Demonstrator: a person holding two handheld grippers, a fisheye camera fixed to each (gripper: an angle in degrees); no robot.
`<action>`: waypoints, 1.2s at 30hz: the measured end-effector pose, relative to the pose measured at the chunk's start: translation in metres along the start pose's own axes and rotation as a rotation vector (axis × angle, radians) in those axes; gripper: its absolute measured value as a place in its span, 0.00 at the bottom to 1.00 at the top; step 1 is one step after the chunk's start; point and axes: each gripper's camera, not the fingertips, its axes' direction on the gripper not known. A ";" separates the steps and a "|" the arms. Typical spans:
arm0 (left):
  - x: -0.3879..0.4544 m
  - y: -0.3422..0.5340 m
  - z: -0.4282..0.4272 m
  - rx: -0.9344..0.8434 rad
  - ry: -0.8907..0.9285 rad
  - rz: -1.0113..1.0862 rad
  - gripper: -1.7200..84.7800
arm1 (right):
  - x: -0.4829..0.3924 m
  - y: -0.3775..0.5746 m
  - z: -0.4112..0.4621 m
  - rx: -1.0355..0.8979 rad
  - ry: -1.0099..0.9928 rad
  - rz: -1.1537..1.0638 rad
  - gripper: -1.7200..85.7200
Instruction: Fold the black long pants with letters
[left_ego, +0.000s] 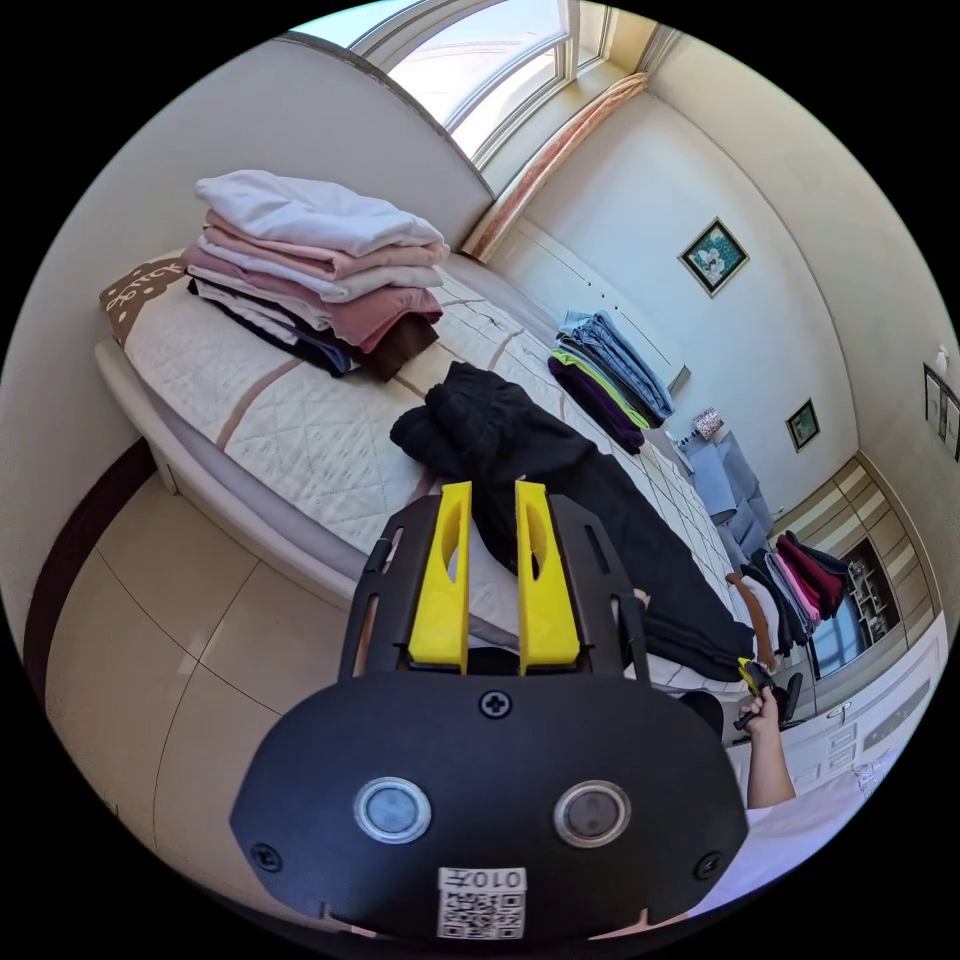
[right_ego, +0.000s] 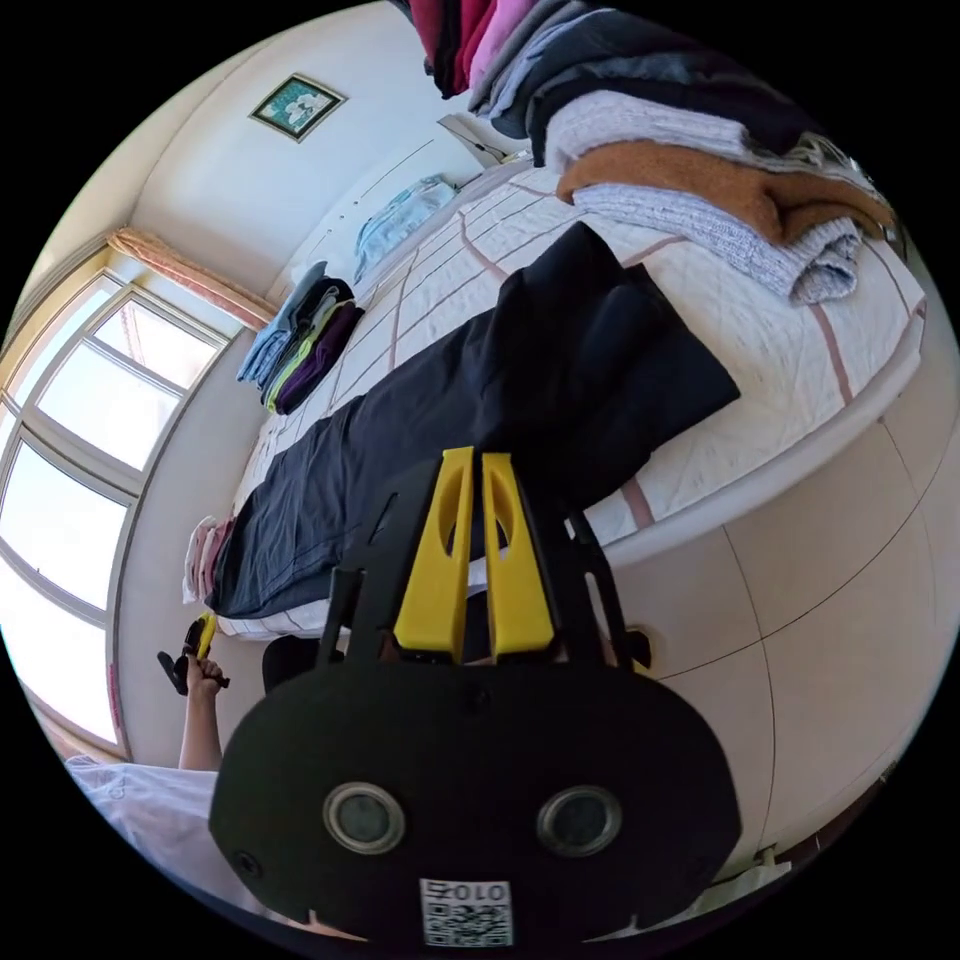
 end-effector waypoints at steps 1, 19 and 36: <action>0.002 0.000 0.002 -0.004 -0.003 0.005 0.08 | -0.008 0.001 -0.005 0.026 0.015 -0.035 0.06; 0.004 -0.029 0.046 -0.077 -0.118 -0.103 0.09 | -0.042 0.010 -0.001 0.057 -0.012 -0.078 0.06; 0.124 -0.129 0.053 -0.233 -0.181 0.328 0.04 | -0.218 -0.037 0.005 0.066 0.409 -0.507 0.06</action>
